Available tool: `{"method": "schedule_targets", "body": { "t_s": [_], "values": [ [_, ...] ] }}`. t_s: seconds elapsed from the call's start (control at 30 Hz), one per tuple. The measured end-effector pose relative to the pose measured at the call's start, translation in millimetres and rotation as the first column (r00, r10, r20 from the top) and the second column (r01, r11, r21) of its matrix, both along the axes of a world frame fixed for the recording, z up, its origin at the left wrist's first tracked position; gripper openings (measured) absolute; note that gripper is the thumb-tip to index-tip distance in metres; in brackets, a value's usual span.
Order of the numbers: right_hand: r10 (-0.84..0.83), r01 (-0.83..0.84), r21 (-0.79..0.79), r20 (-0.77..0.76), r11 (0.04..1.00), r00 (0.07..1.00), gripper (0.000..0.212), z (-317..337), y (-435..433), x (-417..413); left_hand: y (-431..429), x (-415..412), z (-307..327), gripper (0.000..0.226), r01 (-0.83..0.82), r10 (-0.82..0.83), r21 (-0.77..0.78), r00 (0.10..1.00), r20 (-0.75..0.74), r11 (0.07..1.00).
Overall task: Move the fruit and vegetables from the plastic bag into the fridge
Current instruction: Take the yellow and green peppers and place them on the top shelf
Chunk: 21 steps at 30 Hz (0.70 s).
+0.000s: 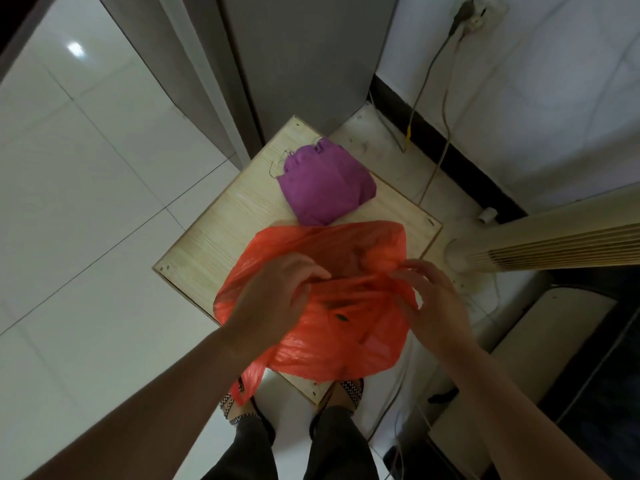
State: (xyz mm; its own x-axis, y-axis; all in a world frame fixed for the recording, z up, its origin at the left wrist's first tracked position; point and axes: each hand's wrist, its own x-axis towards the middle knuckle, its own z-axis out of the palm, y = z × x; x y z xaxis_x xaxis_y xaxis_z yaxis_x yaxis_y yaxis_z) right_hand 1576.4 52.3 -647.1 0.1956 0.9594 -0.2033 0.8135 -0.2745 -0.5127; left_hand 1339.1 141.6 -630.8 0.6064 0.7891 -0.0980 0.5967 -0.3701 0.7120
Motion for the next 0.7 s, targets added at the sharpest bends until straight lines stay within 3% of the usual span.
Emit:
{"method": "schedule_targets", "body": {
  "t_s": [0.17,0.4,0.57,0.7],
  "values": [
    [-0.039,0.038,0.068,0.008,0.997,0.999,0.025,0.3,8.3,-0.1,-37.9,23.4,-3.0,0.038,0.216,-0.218,-0.038,0.974,-0.064,0.976],
    [0.024,-0.023,0.032,-0.015,0.999,1.0,0.037,0.2,-0.6,3.3,-32.0,10.3,-24.0,0.059,0.258,-0.262,-0.055,0.918,-0.299,0.965],
    [0.069,-0.058,0.176,-0.061,0.983,0.996,0.038,28.6,-2.3,-36.3,-29.0,11.1,-24.8,0.065,0.267,-0.277,-0.073,0.912,-0.303,0.961],
    [0.158,-0.154,0.041,-0.15,0.987,0.976,0.053,7.7,-22.6,-49.8,-25.7,9.2,-23.4,0.072,0.248,-0.268,-0.101,0.91,-0.316,0.963]
  ]
}}
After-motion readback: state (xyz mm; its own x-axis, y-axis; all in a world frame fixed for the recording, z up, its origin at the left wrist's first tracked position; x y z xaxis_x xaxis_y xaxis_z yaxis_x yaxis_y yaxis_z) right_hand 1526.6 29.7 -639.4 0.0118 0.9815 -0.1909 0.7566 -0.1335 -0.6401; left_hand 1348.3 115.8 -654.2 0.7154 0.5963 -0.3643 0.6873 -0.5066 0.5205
